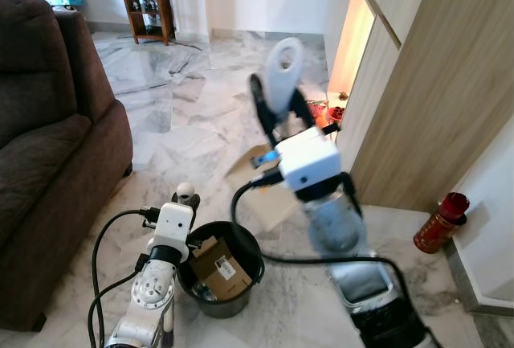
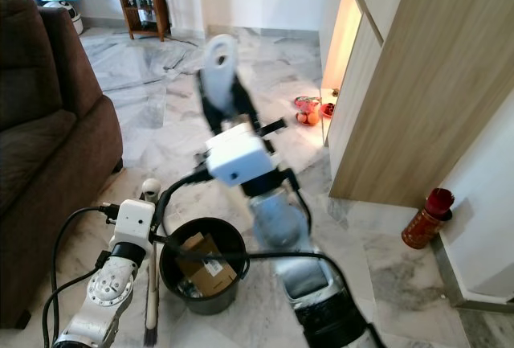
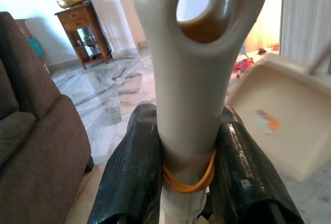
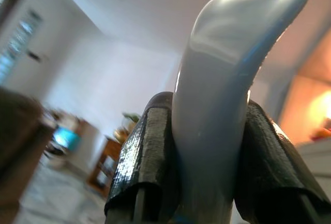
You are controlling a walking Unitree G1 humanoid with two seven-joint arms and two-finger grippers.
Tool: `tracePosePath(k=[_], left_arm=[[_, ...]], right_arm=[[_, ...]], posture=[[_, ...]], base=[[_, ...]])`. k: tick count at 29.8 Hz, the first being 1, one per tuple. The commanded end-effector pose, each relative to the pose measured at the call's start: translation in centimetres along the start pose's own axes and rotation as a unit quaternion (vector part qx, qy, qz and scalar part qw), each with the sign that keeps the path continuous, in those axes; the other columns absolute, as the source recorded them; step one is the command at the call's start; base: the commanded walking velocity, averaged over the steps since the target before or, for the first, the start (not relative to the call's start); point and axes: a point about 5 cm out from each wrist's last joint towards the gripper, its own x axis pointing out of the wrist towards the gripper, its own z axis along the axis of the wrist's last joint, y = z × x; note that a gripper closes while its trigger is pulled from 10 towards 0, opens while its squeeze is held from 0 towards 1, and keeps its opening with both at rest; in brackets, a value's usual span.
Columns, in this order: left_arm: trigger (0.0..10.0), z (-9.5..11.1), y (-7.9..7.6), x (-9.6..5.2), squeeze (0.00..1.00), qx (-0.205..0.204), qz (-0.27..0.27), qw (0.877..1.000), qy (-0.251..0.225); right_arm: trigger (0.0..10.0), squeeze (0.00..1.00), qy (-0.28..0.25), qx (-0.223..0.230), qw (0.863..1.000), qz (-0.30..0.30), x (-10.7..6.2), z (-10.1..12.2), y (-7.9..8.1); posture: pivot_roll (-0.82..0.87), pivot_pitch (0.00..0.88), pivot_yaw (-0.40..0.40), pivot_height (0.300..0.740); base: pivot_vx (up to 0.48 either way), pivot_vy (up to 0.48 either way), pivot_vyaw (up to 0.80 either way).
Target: Sweep floor
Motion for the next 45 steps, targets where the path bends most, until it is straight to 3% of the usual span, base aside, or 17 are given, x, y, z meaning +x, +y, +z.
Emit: tracePosePath(k=[1, 5, 12, 42, 43, 45], left_arm=[[10.0, 0.7, 0.2, 0.4, 0.0, 0.013, 0.002, 1.0, -0.02], [10.0, 0.6, 0.4, 0.2, 0.0, 0.014, 0.004, 1.0, -0.019], [10.0, 0.6, 0.6, 0.2, 0.0, 0.016, 0.003, 1.0, -0.018], [10.0, 0.6, 0.6, 0.2, 0.0, 0.016, 0.003, 1.0, -0.018], [10.0, 0.6, 0.6, 0.2, 0.0, 0.017, 0.003, 1.0, -0.018], [10.0, 1.0, 1.2, -0.1, 0.0, 0.016, 0.006, 0.999, -0.031]], right_arm=[[10.0, 0.0, -0.001, -0.015, 1.0, -0.019, 0.4, -0.3, -1.0], [10.0, 0.0, 0.058, -0.029, 0.997, -0.051, -1.0, -3.1, -2.9], [10.0, 0.0, 0.124, -0.051, 0.989, -0.067, -3.3, -6.3, -3.8], [10.0, 0.0, 0.124, -0.051, 0.989, -0.067, -3.3, -6.3, -3.8], [10.0, 0.0, 0.127, -0.053, 0.988, -0.067, -3.6, -6.7, -3.8], [10.0, 0.0, 0.241, -0.013, 0.964, -0.107, -7.9, -10.9, -3.9]], posture=[[0.1, 0.0, -0.016, 0.74], [0.09, 0.0, -0.012, 0.74], [0.1, 0.0, -0.007, 0.74], [0.1, 0.0, -0.007, 0.74], [0.1, 0.0, -0.007, 0.74], [0.11, 0.0, 0.01, 0.74]], base=[[0.0, 0.0, 0.0], [0.0, 0.0, 0.0], [0.0, 0.0, 0.0], [0.0, 0.0, 0.0], [0.0, 0.0, 0.0], [0.0, 0.0, 0.0]])
